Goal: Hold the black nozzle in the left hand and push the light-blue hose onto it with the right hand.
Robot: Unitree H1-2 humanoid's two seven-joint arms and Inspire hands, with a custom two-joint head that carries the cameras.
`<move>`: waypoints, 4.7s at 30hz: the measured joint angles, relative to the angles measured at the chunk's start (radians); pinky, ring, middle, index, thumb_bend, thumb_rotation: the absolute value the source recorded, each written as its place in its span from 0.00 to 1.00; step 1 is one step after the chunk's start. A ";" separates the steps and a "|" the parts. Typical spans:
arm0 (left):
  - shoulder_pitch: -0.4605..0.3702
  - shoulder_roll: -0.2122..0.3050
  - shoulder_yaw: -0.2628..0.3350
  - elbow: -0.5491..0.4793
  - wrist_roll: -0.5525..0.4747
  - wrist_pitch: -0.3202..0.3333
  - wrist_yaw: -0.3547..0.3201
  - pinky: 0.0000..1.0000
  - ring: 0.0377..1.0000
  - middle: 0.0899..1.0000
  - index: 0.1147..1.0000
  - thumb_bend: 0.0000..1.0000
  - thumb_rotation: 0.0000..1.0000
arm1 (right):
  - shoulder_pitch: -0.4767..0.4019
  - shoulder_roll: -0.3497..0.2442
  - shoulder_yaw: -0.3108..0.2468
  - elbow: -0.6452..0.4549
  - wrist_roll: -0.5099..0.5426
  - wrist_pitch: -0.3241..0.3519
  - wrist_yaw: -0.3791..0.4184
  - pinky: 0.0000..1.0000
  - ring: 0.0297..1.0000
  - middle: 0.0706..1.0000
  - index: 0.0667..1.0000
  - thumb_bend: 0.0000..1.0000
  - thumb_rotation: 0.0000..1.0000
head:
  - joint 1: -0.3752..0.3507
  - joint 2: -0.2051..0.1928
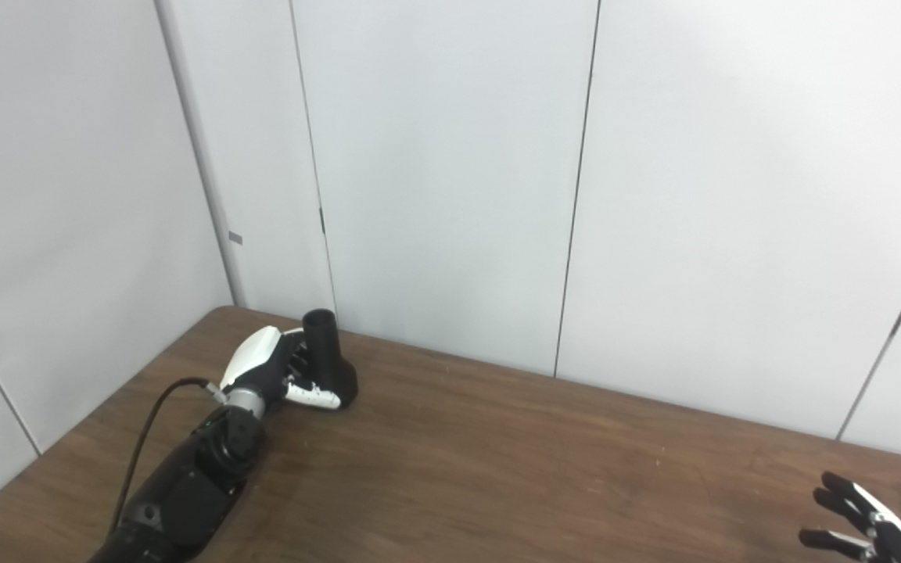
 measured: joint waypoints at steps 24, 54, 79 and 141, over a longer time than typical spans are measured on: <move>0.008 -0.022 -0.013 -0.005 0.001 -0.021 0.062 0.76 0.54 0.46 0.42 0.52 0.06 | 0.000 0.000 0.002 0.000 -0.004 0.004 0.000 0.54 0.69 0.84 0.87 0.68 0.00 | -0.023 0.018; 0.106 -0.142 -0.230 -0.318 0.095 -0.152 -0.100 0.34 0.42 0.37 0.47 0.52 0.00 | -0.006 0.037 0.028 -0.089 -0.065 0.086 0.000 0.56 0.69 0.82 0.84 0.73 0.00 | -0.264 0.080; 0.057 -0.311 -0.355 -0.236 0.137 -0.267 -0.117 0.35 0.43 0.40 0.45 0.52 0.00 | -0.018 0.079 0.068 -0.110 -0.148 0.133 -0.017 0.52 0.66 0.80 0.83 0.76 0.03 | -0.462 0.123; 0.031 -0.251 -0.326 -0.035 0.112 -0.561 -0.008 0.39 0.39 0.42 0.42 0.53 0.00 | -0.642 -0.352 -0.002 0.558 -0.711 0.238 0.589 0.88 0.98 1.00 0.94 0.94 0.23 | -0.864 -0.038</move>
